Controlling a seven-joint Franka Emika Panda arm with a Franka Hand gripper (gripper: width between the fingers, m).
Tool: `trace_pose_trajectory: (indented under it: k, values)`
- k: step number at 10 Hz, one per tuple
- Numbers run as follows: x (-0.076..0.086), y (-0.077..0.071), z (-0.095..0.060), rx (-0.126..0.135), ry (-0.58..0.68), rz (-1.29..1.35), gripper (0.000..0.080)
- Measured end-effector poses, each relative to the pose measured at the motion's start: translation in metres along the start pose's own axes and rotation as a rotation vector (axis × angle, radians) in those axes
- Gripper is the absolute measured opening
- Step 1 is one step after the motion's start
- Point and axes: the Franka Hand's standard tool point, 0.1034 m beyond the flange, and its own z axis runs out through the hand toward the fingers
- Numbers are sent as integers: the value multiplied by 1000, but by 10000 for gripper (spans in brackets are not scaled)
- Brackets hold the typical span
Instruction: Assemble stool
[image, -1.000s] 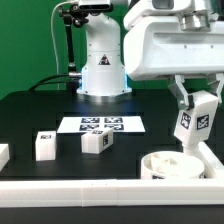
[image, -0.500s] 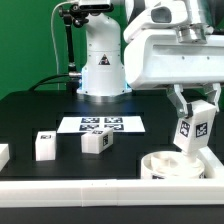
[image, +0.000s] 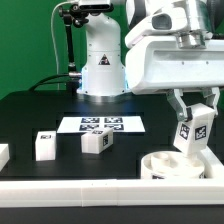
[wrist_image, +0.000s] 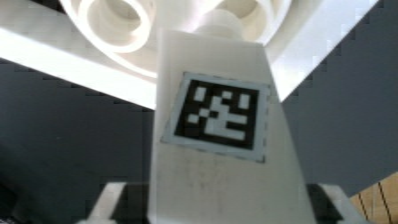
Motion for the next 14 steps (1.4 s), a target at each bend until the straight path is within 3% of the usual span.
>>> trace_pose_trajectory:
  k: [10, 14]
  values:
    - [-12, -9, 13, 12, -20, -14, 328]
    - [-11, -9, 13, -11, 62, -16, 328]
